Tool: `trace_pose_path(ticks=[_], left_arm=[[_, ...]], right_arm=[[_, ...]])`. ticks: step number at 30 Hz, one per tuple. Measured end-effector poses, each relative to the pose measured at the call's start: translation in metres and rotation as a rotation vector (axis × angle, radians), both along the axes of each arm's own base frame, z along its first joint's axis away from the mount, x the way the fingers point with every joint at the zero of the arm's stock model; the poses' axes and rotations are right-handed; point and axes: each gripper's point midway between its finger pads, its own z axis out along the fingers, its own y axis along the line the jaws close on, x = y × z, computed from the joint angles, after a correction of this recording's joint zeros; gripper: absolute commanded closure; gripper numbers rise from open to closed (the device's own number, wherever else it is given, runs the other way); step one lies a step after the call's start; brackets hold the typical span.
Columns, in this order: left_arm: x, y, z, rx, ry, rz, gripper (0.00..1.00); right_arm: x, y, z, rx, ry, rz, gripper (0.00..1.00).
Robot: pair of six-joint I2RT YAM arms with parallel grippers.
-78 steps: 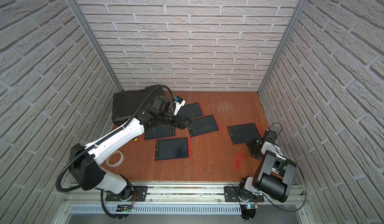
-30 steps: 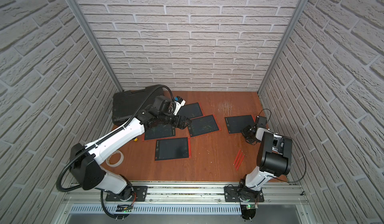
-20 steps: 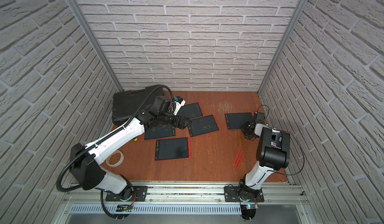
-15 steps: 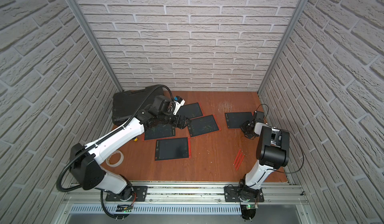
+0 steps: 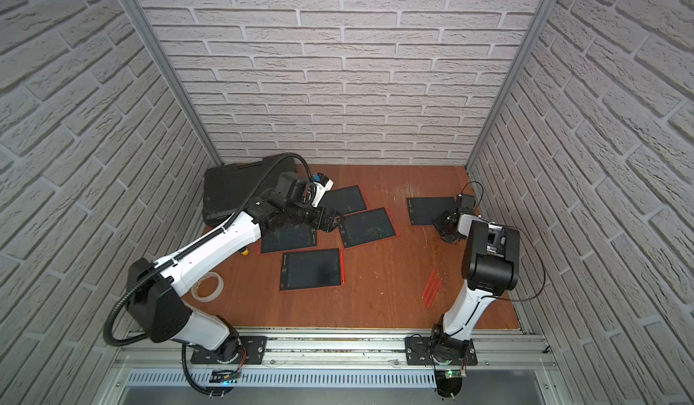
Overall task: Place the stylus back onto the writing tablet
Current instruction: Move the writing tablet to the center of the board.
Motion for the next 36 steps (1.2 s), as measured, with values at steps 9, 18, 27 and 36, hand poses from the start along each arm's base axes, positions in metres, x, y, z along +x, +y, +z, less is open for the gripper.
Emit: trace_pose_path(ticks=[9, 18, 27, 36], left_arm=[[0.004, 0.003, 0.000, -0.006, 0.001, 0.009, 0.02], [0.004, 0.003, 0.000, -0.006, 0.001, 0.010, 0.02], [0.005, 0.004, 0.000, -0.006, 0.001, 0.011, 0.02], [0.005, 0.004, 0.000, -0.006, 0.001, 0.011, 0.02]], right_arm=[[0.025, 0.001, 0.001, -0.017, -0.001, 0.005, 0.97], [0.047, -0.008, 0.002, -0.031, 0.000, 0.000, 0.97], [0.066, -0.016, 0.003, -0.043, -0.002, -0.005, 0.97], [0.075, -0.018, 0.003, -0.047, 0.000, -0.003, 0.97]])
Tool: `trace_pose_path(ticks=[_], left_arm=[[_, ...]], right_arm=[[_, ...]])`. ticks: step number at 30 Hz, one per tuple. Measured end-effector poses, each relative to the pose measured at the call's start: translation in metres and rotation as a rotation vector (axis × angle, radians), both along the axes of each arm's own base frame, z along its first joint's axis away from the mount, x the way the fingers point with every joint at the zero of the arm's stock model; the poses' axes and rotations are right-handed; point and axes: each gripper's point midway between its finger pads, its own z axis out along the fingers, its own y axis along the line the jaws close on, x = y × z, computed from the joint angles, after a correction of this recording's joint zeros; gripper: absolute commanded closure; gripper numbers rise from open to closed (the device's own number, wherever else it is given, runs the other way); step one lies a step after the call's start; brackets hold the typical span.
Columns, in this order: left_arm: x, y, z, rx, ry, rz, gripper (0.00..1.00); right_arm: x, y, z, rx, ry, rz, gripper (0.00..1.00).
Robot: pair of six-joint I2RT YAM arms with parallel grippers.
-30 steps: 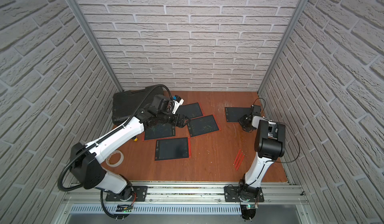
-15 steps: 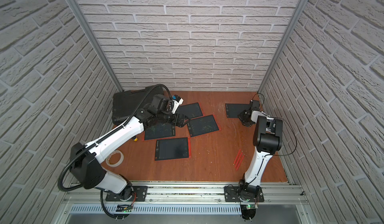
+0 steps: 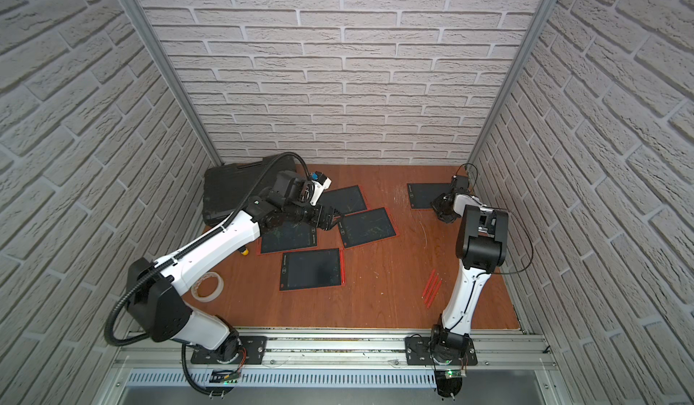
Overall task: Place the stylus back onto the writing tablet
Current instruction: Move the writing tablet to the center of the board.
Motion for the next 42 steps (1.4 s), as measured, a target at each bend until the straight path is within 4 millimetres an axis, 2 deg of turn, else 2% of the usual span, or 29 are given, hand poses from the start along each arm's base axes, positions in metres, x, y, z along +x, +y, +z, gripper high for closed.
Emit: trace_pose_path(ticks=[6, 8, 10, 13, 19, 22, 25, 30, 35, 39, 42], left_arm=[[0.002, 0.002, 0.000, 0.001, -0.001, 0.007, 0.02], [0.004, 0.004, 0.000, 0.003, -0.001, 0.014, 0.02], [0.005, 0.006, 0.000, 0.004, -0.002, 0.020, 0.02], [0.007, 0.007, 0.000, 0.005, -0.003, 0.026, 0.02], [0.009, 0.011, 0.000, 0.005, -0.001, 0.035, 0.02], [0.011, 0.014, -0.001, 0.011, -0.001, 0.041, 0.02], [0.013, 0.020, -0.003, 0.024, -0.001, 0.056, 0.02], [0.027, 0.043, 0.007, 0.017, -0.021, 0.121, 0.02], [0.038, 0.067, 0.019, 0.000, -0.045, 0.184, 0.02], [0.041, 0.075, 0.025, -0.006, -0.059, 0.207, 0.02], [0.041, 0.078, 0.029, -0.009, -0.069, 0.214, 0.02]], right_arm=[[0.000, 0.004, -0.001, -0.014, -0.008, 0.011, 0.97], [-0.007, 0.009, 0.000, -0.023, -0.012, 0.034, 0.96], [-0.019, 0.016, 0.001, -0.035, -0.001, 0.062, 0.94], [-0.048, 0.033, 0.005, -0.053, 0.030, 0.123, 0.90], [-0.091, 0.071, 0.042, -0.114, -0.027, 0.266, 0.81], [-0.113, 0.102, 0.057, -0.140, -0.072, 0.366, 0.78], [-0.141, 0.145, 0.065, -0.153, -0.109, 0.491, 0.76], [-0.189, 0.220, 0.084, -0.160, -0.188, 0.714, 0.69], [-0.221, 0.284, 0.112, -0.147, -0.299, 0.870, 0.64], [-0.242, 0.328, 0.102, -0.169, -0.279, 0.977, 0.63], [-0.254, 0.378, 0.090, -0.209, -0.238, 1.093, 0.62]])
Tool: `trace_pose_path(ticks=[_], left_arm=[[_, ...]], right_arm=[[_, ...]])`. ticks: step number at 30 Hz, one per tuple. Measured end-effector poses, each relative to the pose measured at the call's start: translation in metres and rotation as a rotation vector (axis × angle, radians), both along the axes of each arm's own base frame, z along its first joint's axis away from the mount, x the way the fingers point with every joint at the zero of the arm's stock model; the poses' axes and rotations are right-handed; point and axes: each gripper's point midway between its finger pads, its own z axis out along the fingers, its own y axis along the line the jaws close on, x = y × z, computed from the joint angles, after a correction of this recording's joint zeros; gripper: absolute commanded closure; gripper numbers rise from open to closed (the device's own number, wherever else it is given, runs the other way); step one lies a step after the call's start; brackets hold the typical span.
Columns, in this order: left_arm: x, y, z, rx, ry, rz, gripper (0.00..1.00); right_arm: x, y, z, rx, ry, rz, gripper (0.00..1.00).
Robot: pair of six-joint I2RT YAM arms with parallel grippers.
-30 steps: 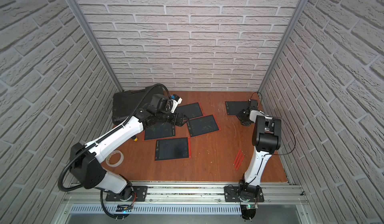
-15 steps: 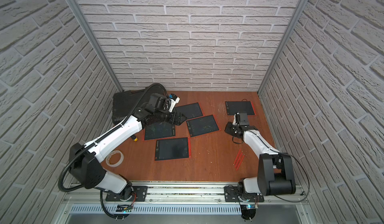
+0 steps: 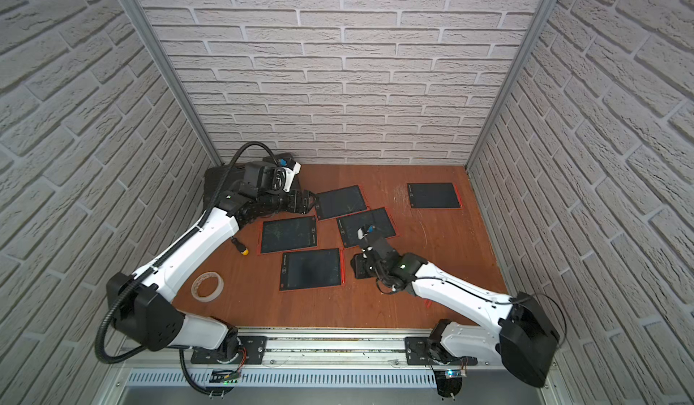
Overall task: Place the stylus back onto the writing tablet
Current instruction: Move the writing tablet to the center of the board.
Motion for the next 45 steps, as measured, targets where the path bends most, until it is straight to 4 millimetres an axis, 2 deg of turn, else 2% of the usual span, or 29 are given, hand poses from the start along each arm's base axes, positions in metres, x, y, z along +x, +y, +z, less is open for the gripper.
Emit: trace_pose_path(ticks=[6, 9, 14, 20, 29, 34, 37, 40, 45], left_arm=[[0.006, 0.014, 0.004, -0.001, -0.010, 0.037, 0.02], [0.012, 0.026, 0.007, -0.005, -0.016, 0.069, 0.02], [0.019, 0.047, 0.013, -0.019, -0.024, 0.122, 0.02], [0.025, 0.062, 0.017, -0.051, -0.021, 0.157, 0.02], [0.026, 0.059, 0.020, -0.079, -0.028, 0.144, 0.02], [0.025, 0.059, 0.019, -0.081, -0.025, 0.141, 0.02], [0.025, 0.058, 0.019, -0.082, -0.025, 0.141, 0.02], [0.025, 0.058, 0.019, -0.083, -0.026, 0.140, 0.02], [0.024, 0.057, 0.018, -0.087, -0.020, 0.136, 0.02]], right_arm=[[-0.009, 0.107, -0.008, -0.043, -0.024, 0.167, 0.58], [-0.014, 0.149, -0.014, -0.049, -0.034, 0.229, 0.56], [-0.022, 0.193, -0.024, -0.057, -0.039, 0.305, 0.51], [-0.018, 0.214, -0.041, -0.080, -0.024, 0.337, 0.50], [-0.008, 0.252, -0.064, -0.071, 0.004, 0.356, 0.51], [-0.001, 0.266, -0.075, -0.067, 0.005, 0.354, 0.51], [0.003, 0.264, -0.085, -0.079, 0.017, 0.340, 0.51], [0.010, 0.262, -0.085, -0.079, 0.019, 0.309, 0.53], [0.031, 0.246, -0.087, -0.088, 0.019, 0.205, 0.54]])
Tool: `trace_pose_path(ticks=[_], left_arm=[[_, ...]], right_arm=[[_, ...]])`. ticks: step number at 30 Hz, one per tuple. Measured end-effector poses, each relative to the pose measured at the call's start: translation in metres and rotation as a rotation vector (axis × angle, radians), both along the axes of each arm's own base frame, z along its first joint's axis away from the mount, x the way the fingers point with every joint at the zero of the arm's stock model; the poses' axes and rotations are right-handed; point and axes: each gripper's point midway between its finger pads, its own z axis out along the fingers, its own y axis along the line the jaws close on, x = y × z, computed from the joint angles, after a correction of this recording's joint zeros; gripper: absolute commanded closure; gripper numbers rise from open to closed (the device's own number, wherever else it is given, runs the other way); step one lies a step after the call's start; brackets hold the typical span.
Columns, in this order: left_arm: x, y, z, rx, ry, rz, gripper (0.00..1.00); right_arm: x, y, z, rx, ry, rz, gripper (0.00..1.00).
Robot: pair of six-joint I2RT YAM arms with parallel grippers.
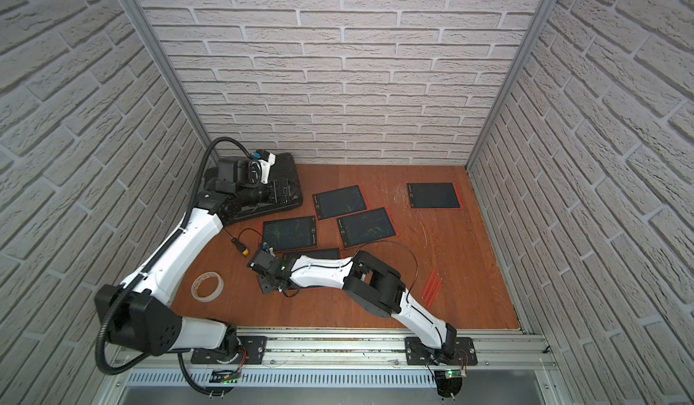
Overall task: Place the stylus back onto the writing tablet
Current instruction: Move the writing tablet to the center of the board.
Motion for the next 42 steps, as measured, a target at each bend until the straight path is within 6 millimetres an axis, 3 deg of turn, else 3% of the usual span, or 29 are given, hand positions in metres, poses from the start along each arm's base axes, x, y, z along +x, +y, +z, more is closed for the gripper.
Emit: trace_pose_path(ticks=[11, 27, 37, 42], left_arm=[[-0.001, -0.002, -0.001, -0.004, 0.003, -0.008, 0.02], [-0.005, -0.009, -0.004, 0.000, 0.008, -0.025, 0.02], [-0.007, -0.015, -0.004, 0.004, 0.007, -0.039, 0.02], [-0.009, -0.018, -0.004, 0.006, 0.006, -0.046, 0.02]], right_arm=[[0.020, -0.073, -0.001, -0.094, -0.017, -0.180, 0.55], [0.016, -0.163, -0.002, -0.239, -0.009, -0.266, 0.55], [0.026, -0.202, 0.060, -0.149, -0.029, -0.253, 0.57], [0.019, -0.201, 0.063, -0.122, 0.004, -0.199, 0.56]])
